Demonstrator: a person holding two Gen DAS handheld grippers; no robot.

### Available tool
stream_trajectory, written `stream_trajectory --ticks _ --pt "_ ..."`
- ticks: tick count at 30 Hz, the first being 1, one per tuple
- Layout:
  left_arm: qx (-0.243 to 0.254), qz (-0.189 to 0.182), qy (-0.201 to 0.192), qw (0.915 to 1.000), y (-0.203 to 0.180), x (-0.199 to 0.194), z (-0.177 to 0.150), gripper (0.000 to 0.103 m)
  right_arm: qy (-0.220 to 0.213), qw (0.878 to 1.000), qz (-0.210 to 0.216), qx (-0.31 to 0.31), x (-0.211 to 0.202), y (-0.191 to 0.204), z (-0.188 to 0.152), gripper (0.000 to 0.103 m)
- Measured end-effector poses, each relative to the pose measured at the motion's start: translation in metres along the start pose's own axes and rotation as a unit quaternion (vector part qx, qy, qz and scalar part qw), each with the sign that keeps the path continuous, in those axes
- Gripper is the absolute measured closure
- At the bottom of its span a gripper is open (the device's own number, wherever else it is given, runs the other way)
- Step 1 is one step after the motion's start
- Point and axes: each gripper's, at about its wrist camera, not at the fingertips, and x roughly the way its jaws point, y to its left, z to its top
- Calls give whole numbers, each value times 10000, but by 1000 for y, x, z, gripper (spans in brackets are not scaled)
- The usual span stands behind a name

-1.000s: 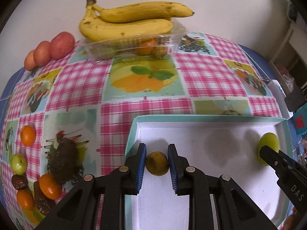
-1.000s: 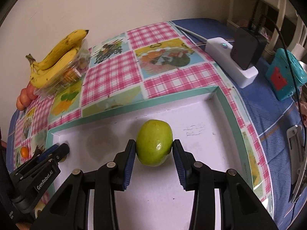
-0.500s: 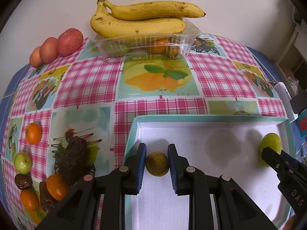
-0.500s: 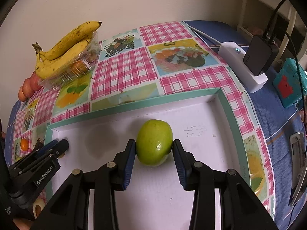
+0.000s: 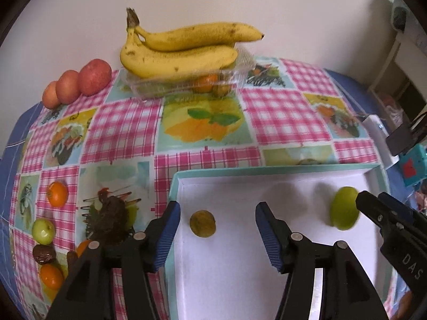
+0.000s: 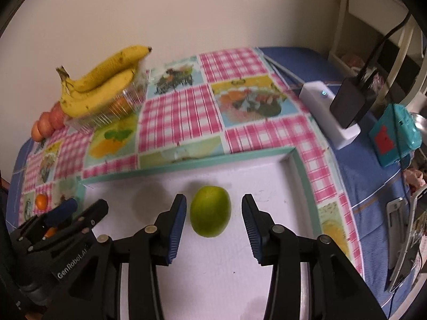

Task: Organize fruits
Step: 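Open the left tool to drop the brown fruit while the right tool releases the green fruit, then withdraw both open tools from the tray back toward the fruit pile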

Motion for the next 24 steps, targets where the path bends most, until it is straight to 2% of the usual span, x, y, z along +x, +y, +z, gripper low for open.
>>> stream_trajectory --ticks 5,11,18,24 --pt "-235 -28 -120 9996 10 -21 0 32 -244 9997 31 -8 -22 -1 6 59" --pt "-794 255 -194 9963 39 -32 0 26 -249 9997 -38 -56 -27 -2 8 59" --pt "-1335 613 -168 9890 75 -33 -6 18 51 9998 -66 -178 -10 2 1 58" --pt "-1498 724 -132 9860 94 -29 -13 9 328 9991 -82 -267 4 13 -5 55"
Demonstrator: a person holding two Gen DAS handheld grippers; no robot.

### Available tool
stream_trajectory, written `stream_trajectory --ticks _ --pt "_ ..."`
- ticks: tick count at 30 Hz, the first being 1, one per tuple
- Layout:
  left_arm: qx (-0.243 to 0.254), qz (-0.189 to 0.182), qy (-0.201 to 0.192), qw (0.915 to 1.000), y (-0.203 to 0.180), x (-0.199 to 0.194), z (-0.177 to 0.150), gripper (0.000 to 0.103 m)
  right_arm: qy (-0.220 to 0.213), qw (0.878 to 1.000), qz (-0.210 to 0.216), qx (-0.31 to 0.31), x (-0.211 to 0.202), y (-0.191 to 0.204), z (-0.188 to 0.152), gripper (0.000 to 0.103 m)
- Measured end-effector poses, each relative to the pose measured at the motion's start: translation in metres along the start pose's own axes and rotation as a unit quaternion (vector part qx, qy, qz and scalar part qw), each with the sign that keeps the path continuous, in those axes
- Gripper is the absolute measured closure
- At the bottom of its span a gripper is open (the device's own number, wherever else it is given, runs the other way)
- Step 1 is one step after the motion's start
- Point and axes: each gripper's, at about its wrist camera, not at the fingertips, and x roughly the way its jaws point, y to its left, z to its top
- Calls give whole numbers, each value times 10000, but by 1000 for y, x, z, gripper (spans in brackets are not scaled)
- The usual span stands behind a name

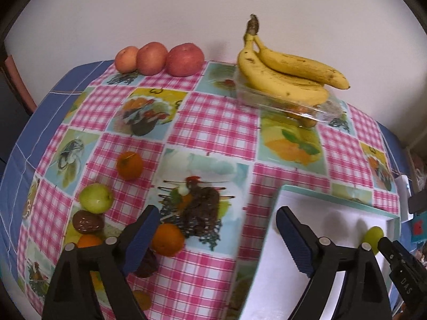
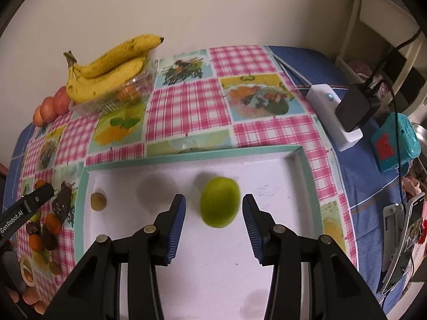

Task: Organize fruits
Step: 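Withdraw both open tools from the tray back toward the fruit pile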

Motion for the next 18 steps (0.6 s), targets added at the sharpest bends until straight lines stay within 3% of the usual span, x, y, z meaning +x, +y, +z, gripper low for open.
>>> stream_trajectory --ticks 2,6,8,18 --pt "-51 27 45 10000 4 3 -2 1 23 10000 -47 -33 1 3 -1 37" --pt "-60 141 150 9998 13 6 -6 0 73 9999 -75 -135 2 9 -3 31" --pt "-122 176 172 9996 20 8 -7 0 91 9997 -135 -195 3 11 -3 20" --pt "-662 101 493 9965 60 12 -16 0 73 9989 -235 -399 1 24 -11 15"
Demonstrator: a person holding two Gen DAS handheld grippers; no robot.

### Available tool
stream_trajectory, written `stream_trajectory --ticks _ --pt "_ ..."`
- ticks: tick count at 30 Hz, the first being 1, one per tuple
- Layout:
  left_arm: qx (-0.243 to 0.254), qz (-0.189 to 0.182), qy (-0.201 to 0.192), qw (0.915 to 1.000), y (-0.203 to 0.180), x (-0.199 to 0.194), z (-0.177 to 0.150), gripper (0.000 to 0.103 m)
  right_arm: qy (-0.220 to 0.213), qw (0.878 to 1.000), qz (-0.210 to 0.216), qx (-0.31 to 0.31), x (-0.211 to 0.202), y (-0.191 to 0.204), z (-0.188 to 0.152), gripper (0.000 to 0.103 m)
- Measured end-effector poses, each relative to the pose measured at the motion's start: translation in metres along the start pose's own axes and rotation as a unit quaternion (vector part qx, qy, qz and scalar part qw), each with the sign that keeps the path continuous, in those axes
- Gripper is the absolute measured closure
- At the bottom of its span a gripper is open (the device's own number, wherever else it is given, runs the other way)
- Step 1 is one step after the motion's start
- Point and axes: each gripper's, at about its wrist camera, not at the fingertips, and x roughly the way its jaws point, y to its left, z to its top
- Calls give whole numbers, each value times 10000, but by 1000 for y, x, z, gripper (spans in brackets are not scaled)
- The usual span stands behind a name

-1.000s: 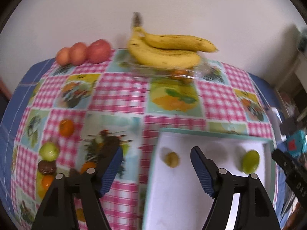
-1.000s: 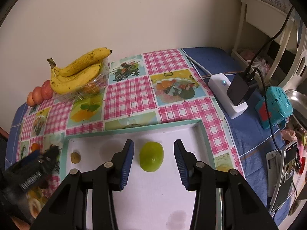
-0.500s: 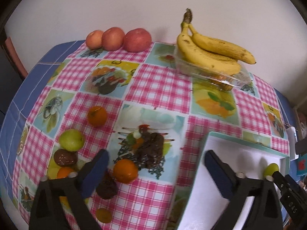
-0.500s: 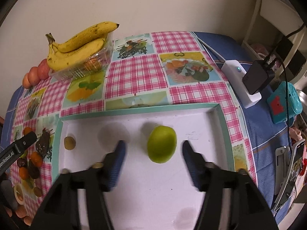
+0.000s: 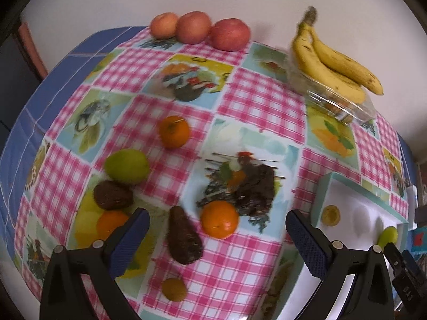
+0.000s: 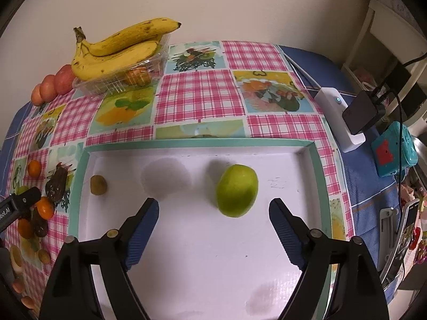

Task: Organize fruits
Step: 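Withdraw both open tools from the tray back toward the fruit pile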

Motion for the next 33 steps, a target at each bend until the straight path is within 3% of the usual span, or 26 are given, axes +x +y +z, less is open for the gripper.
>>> stream_trajectory --ticks 2,9,18,25,33 --pt "-63 -8 16 10000 8 -3 -1 0 -51 10000 47 28 -3 1 -3 6" --pt "-168 78 -332 9993 30 -27 -7 0 -296 9995 118 45 -21 9 -12 6" --pt "-270 -240 -443 9984 57 -43 -38 0 -455 9982 316 230 -46 25 -32 6" --pt "-197 197 -408 9988 77 -51 -54 0 -173 9987 464 89 -43 48 -52 6" --pt "-88 316 -587 9977 94 -69 -46 0 -63 9990 271 -357 -40 78 -63 6"
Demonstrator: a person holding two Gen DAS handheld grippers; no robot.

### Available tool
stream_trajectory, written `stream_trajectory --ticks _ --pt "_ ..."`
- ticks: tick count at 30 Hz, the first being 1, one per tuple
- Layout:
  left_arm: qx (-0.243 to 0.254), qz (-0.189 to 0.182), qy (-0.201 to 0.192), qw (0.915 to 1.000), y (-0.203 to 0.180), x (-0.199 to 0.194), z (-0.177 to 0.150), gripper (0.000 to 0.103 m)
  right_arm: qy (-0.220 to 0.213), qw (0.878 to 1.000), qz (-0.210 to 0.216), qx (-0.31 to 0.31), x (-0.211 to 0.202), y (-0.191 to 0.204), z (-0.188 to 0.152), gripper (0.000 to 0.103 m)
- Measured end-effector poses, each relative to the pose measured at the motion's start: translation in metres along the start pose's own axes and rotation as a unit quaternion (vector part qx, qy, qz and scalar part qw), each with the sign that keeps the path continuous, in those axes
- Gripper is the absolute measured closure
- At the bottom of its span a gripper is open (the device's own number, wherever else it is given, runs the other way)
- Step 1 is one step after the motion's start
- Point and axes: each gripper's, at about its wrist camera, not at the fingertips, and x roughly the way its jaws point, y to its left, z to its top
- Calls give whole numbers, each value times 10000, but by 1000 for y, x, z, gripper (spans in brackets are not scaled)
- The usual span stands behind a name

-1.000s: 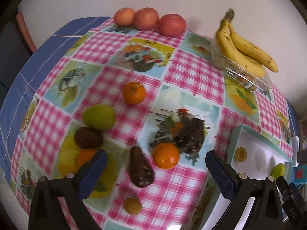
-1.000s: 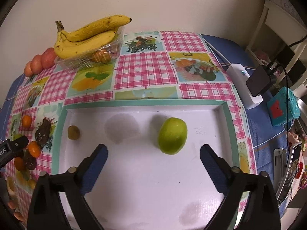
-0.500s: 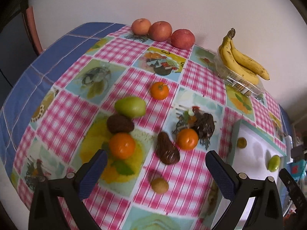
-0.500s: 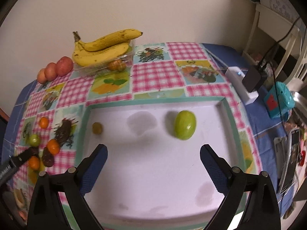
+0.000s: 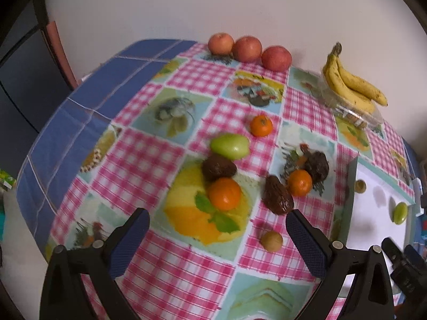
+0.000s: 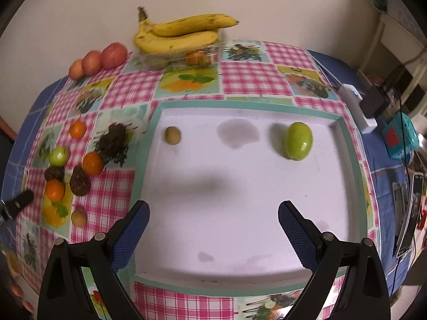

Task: Organize fruits
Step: 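Withdraw both open tools from the tray back toward the fruit pile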

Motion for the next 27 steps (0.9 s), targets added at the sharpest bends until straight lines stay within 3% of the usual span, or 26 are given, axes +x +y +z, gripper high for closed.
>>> stream_trajectory --ticks 5,18,27 --pt "-244 -13 -107 9996 16 -3 14 0 -72 9999 18 -102 3 21 2 6" --pt "-851 17 -327 9958 76 -14 41 0 -476 9911 1034 -696 -3 102 6 6" --pt "-882 -214 -22 9959 88 2 43 0 -454 9870 1295 -837 -5 129 3 6"
